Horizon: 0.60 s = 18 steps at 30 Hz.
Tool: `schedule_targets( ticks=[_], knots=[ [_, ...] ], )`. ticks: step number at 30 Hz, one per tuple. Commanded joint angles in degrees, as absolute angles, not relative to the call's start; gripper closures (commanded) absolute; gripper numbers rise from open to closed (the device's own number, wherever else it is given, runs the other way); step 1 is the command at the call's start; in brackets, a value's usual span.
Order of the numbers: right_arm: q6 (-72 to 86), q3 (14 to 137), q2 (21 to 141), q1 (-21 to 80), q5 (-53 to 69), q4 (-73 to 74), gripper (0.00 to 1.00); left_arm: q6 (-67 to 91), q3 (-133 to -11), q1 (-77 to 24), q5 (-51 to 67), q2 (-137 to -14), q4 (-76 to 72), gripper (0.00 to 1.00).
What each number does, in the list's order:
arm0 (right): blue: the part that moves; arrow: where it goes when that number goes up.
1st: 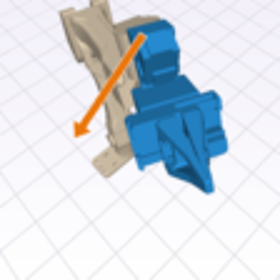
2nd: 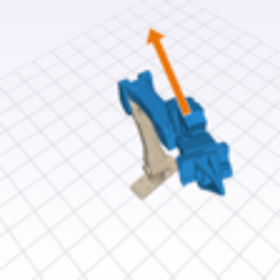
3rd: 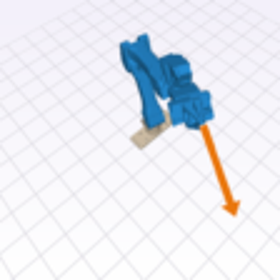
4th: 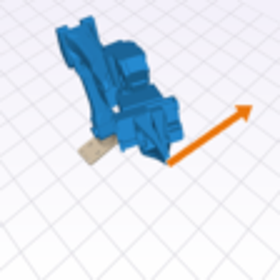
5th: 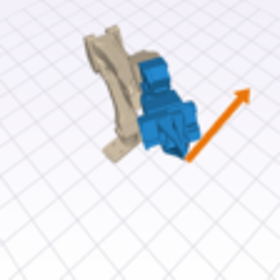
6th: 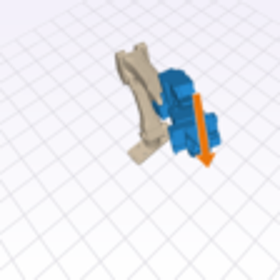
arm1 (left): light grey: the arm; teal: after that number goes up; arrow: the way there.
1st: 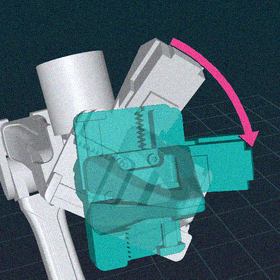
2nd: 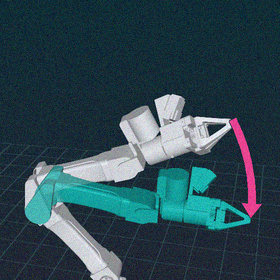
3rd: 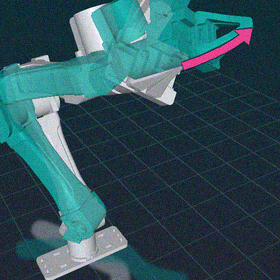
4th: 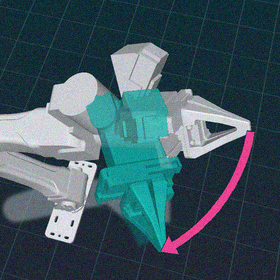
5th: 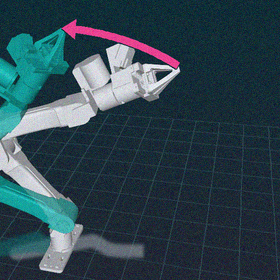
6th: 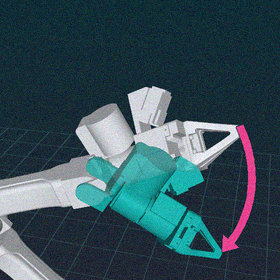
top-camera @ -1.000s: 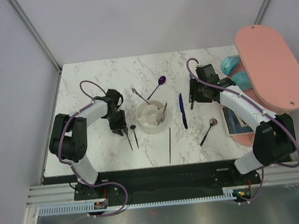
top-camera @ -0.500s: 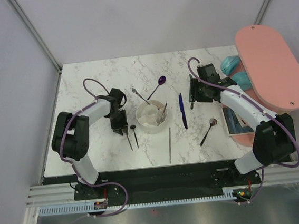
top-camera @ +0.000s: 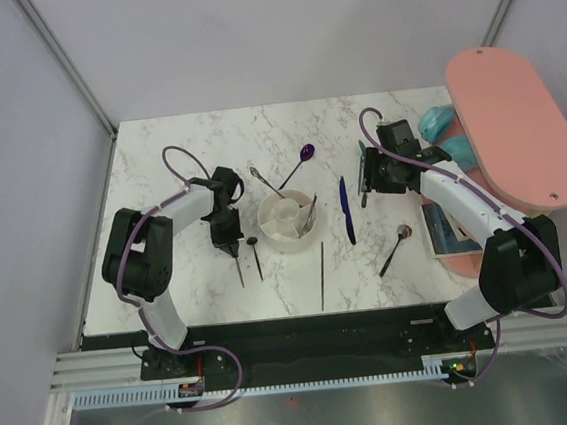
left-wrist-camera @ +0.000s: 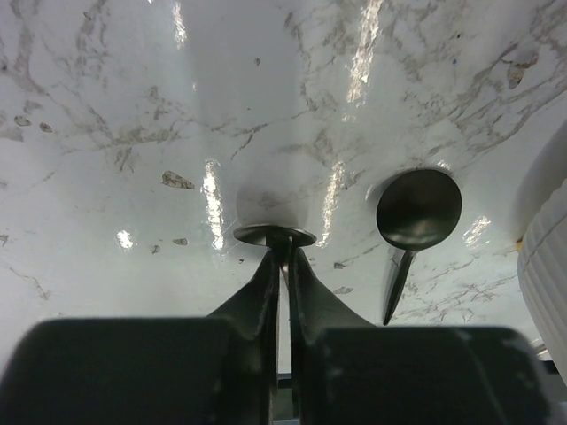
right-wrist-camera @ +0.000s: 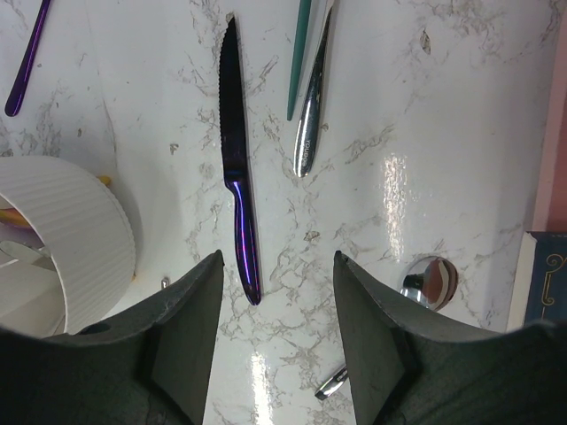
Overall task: Sort the eating utensils into containers
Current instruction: Pick up the spoon from the center of the board.
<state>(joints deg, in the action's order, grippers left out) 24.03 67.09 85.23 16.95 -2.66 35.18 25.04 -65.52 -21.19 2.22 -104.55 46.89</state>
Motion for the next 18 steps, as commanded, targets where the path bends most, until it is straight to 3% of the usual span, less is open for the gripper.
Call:
schedule_targets(
  ticks=[1,10,18],
  knots=[
    [24.6,67.5,85.4,16.5,-1.8,34.9,0.40,26.5,-63.2,-22.3,4.7,-108.2,46.1,0.98],
    [24.9,67.7,85.4,16.3,-1.5,34.8,0.40,24.8,-64.4,-22.2,3.9,-104.2,46.9,0.98],
    [25.1,67.9,85.7,16.0,-1.6,35.0,0.40,23.7,-69.7,-21.7,0.9,-93.4,50.7,0.98]
  ],
)
